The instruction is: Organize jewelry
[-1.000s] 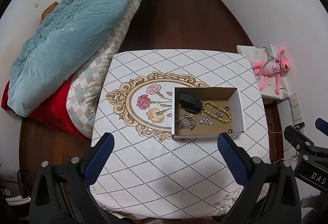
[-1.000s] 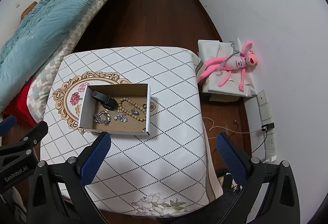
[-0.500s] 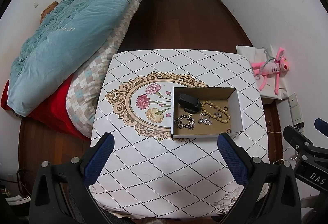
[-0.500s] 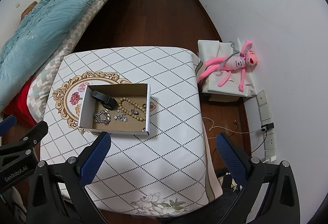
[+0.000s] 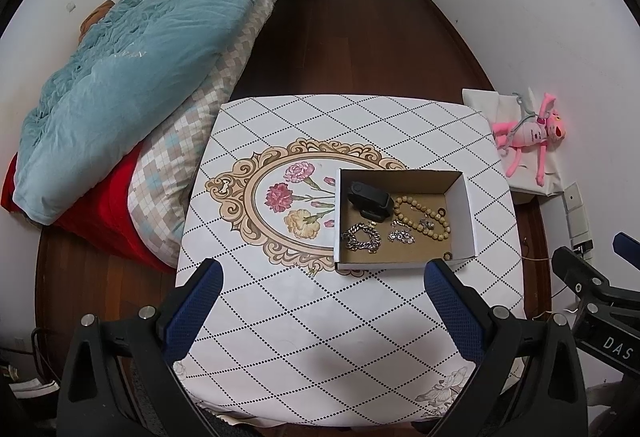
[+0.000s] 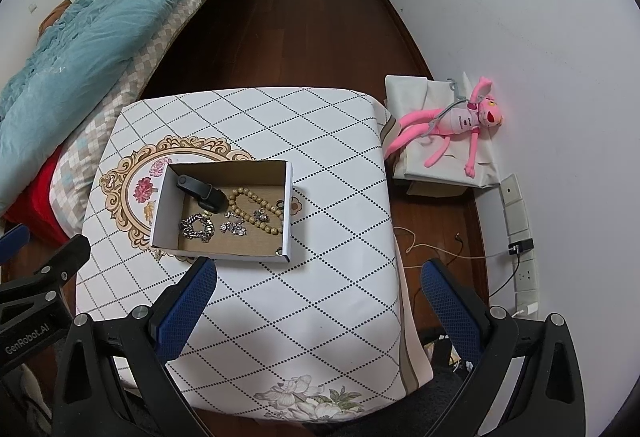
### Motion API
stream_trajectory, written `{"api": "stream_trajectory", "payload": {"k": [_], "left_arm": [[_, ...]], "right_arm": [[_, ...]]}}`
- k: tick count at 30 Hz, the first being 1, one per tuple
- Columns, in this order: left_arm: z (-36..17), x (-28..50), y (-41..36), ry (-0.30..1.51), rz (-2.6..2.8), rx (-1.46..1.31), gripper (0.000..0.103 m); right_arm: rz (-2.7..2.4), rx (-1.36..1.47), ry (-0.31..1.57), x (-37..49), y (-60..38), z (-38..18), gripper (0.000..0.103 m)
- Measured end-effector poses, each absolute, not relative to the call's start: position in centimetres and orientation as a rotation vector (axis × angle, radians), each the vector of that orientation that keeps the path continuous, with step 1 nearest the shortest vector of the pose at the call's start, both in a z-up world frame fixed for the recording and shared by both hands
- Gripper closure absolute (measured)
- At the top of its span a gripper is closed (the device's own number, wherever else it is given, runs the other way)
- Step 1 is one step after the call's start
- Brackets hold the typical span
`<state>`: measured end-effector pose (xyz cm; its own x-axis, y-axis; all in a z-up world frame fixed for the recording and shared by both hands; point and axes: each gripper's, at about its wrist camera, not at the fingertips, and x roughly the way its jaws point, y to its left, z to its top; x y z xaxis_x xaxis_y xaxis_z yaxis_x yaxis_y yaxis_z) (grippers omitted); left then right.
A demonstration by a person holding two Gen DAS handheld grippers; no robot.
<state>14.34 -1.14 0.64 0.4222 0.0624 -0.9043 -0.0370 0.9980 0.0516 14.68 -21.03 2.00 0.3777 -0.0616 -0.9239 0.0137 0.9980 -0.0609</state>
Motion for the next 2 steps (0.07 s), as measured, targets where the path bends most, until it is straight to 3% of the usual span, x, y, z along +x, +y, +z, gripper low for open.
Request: {"api": "stream_trajectory", "payload": {"k": [2], "left_arm": [[0.44, 14.47, -1.09, 1.136, 0.058, 0.025, 0.0]], "right_arm": [[-0.048, -0.046, 1.183, 14.68, -21.0, 2.0, 0.0]]}}
